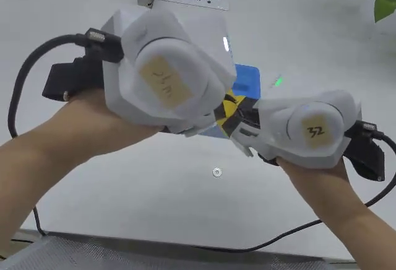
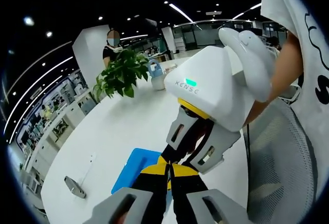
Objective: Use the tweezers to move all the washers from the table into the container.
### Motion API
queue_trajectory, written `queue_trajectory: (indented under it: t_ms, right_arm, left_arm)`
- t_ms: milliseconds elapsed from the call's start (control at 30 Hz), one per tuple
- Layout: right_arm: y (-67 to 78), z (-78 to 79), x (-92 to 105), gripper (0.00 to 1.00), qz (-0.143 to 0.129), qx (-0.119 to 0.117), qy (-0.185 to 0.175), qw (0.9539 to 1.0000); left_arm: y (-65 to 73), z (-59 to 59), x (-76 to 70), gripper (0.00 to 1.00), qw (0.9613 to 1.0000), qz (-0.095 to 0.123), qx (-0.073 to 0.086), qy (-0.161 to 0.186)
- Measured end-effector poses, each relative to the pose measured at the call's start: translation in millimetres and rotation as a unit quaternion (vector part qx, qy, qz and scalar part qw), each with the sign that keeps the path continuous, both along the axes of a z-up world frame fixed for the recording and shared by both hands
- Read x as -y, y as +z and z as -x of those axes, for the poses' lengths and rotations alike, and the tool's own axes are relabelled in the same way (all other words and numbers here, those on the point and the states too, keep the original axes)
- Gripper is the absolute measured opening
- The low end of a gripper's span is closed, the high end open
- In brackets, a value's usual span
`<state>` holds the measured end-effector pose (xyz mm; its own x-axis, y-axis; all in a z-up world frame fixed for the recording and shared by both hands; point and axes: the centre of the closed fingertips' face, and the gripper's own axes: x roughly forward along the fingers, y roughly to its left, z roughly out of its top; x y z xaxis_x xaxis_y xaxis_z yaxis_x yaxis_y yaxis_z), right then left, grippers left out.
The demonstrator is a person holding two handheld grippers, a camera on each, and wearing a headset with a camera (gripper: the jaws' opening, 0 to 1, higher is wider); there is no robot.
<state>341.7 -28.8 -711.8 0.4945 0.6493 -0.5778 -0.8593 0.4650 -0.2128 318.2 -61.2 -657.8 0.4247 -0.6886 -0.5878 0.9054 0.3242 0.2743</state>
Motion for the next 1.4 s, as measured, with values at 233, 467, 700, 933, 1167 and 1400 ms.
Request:
queue_trajectory:
  t_ms: [233, 467, 700, 933, 1167, 1400]
  right_arm:
    - [7.6, -18.2, 2.2, 0.04, -0.001, 0.02, -0.008, 0.9998]
    - [2.7, -34.7, 3.4, 0.04, 0.007, 0.032, -0.006, 0.9995]
    - [-18.6, -49.0, 6.8, 0.04, 0.023, 0.023, -0.006, 0.9995]
    - [-40.3, -57.0, 7.0, 0.04, 0.019, -0.002, -0.012, 0.9998]
    - [-52.1, -59.7, 5.5, 0.04, 0.019, -0.015, -0.016, 0.9996]
    - [-59.2, -59.2, 5.0, 0.04, 0.026, -0.021, -0.012, 0.9994]
  left_arm:
    - [7.7, -16.6, 2.2, 0.0, 0.9998, 0.006, 0.017, 0.005]
    - [1.7, -32.0, 3.7, 0.0, 0.9995, 0.008, 0.027, 0.011]
    - [-20.6, -49.9, 5.8, 0.0, 0.9997, 0.011, 0.015, 0.019]
    - [-42.1, -60.7, 5.5, 0.0, 0.9997, -0.002, 0.003, 0.023]
    - [-54.9, -65.4, 3.0, 0.0, 0.9997, -0.018, -0.003, 0.019]
    - [-62.1, -65.4, 1.9, 0.0, 0.9995, -0.024, -0.01, 0.019]
